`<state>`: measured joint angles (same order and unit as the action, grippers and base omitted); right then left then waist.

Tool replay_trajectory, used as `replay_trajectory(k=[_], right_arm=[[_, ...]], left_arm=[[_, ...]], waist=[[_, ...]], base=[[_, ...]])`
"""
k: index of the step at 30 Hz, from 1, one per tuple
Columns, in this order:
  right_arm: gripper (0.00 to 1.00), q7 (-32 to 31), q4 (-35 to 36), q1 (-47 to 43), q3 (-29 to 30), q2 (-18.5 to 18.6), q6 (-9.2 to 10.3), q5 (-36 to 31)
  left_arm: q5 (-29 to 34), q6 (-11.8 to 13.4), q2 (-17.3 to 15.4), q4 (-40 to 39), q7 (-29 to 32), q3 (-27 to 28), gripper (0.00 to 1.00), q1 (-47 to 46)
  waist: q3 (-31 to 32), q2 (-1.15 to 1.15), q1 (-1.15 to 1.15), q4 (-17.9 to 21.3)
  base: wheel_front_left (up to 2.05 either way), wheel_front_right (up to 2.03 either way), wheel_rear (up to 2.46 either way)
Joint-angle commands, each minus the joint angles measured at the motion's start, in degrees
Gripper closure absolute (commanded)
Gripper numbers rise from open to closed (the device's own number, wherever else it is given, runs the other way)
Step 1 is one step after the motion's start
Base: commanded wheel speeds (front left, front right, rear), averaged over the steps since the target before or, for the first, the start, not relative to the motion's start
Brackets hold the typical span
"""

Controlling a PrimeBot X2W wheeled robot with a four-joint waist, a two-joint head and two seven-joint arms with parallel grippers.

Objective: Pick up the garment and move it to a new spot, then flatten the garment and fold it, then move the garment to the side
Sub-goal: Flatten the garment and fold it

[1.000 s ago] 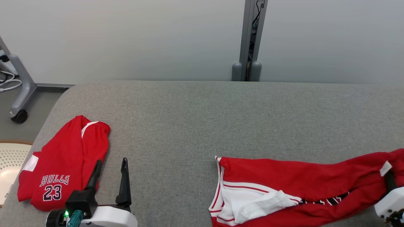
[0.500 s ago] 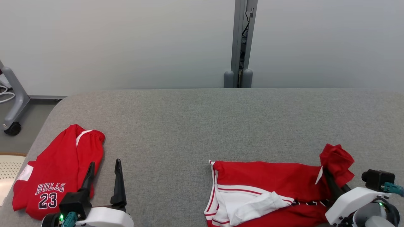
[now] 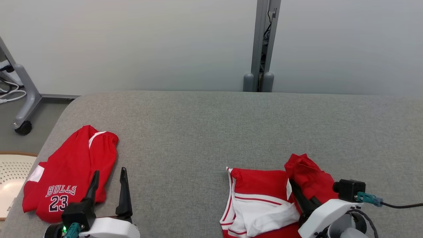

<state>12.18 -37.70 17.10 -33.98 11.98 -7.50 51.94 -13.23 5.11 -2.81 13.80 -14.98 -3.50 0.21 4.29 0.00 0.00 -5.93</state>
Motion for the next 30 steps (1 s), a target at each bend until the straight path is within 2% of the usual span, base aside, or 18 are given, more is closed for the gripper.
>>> replay_trajectory(k=[1,14,20,29,30], right_arm=[[1.0,-0.11,0.44,0.42,-0.44,-0.34,0.01,0.52],[1.0,-0.32,-3.4,3.09,-5.52,-6.07,0.0,2.81],[1.0,0.4,-6.65,3.26,-7.59,-7.19,0.0,3.77],[1.0,2.22,-13.83,6.53,-7.65,-8.29,0.0,4.5],[0.94,2.44,-14.38,6.87,-7.81,-8.38,0.0,4.57]], left_arm=[[-0.16,0.2,-0.18,0.02,-0.22,0.09,0.0,0.33],[-0.63,0.03,-0.2,0.68,-0.22,-0.37,0.0,-0.07],[-0.87,-0.21,-0.18,0.89,-0.21,-0.14,0.0,0.21],[-1.41,-0.44,-0.18,0.36,-0.22,-0.5,0.0,-0.51],[-1.46,-0.48,-0.2,0.28,-0.22,-0.52,0.0,-0.61]], waist=[[-0.17,0.0,0.0,-0.53],[-0.55,0.0,0.0,-4.6],[-0.92,0.0,0.0,-6.02],[-2.03,0.0,0.0,-6.68],[-2.16,0.0,0.0,-6.71]], base=[[0.0,0.0,0.0],[0.0,0.0,0.0],[0.0,0.0,0.0],[0.0,0.0,0.0],[0.0,0.0,0.0]])
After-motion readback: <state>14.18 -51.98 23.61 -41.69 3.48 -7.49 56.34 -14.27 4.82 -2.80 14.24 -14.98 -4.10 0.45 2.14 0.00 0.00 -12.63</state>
